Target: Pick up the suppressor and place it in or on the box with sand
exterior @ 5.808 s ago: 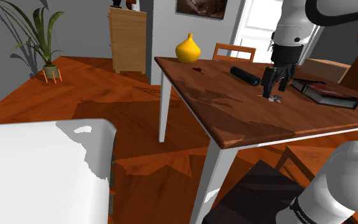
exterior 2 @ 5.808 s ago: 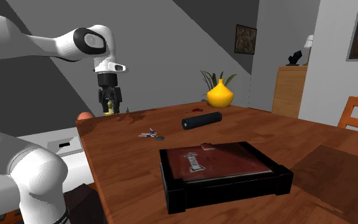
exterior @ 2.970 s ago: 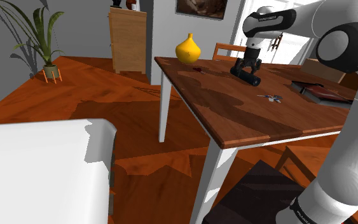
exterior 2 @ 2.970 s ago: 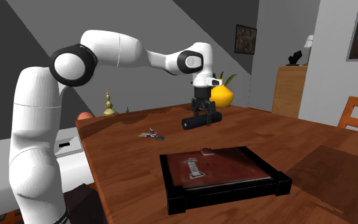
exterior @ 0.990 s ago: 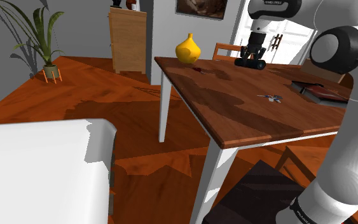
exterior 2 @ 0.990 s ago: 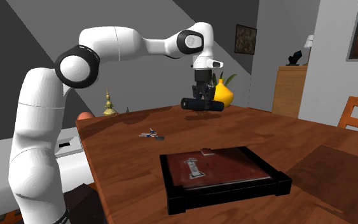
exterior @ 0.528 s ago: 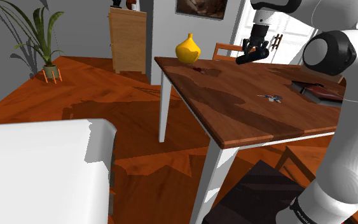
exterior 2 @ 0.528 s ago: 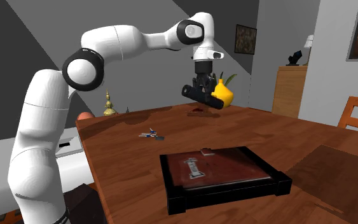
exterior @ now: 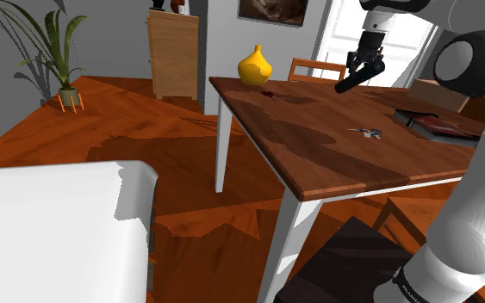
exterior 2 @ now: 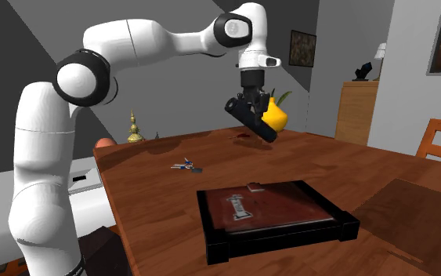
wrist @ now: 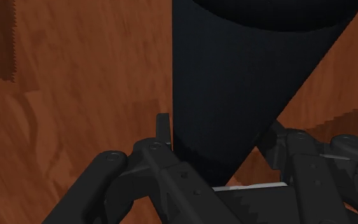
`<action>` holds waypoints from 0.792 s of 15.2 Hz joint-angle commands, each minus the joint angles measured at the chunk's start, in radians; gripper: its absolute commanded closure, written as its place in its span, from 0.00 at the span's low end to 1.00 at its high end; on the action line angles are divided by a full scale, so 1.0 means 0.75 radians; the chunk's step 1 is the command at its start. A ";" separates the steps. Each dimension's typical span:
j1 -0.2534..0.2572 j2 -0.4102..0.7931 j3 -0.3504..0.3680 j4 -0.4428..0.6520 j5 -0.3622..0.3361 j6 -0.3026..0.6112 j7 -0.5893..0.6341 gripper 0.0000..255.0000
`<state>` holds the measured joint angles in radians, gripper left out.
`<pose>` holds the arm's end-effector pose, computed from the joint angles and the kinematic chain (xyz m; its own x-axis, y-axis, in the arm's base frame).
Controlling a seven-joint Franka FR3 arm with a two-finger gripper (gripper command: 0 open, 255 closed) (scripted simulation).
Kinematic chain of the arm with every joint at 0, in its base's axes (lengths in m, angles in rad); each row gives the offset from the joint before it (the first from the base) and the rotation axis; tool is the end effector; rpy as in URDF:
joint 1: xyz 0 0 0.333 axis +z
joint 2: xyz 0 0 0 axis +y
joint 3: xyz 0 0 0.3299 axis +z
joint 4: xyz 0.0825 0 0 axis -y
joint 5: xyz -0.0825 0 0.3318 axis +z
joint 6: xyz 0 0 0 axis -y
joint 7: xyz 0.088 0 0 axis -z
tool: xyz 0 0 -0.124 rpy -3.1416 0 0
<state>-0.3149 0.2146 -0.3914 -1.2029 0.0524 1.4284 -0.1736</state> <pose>0.4431 -0.3284 0.6542 0.8701 -0.4925 0.0207 -0.4929 -0.8694 0.0338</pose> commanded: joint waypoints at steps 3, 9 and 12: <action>-0.037 -0.124 -0.038 -0.162 -0.040 0.049 -0.090 1.00; -0.109 -0.248 -0.103 -0.313 -0.085 0.088 -0.238 1.00; -0.149 -0.290 -0.143 -0.359 -0.101 0.100 -0.318 1.00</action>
<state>-0.4164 0.0064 -0.4887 -1.4637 -0.0198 1.5019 -0.3902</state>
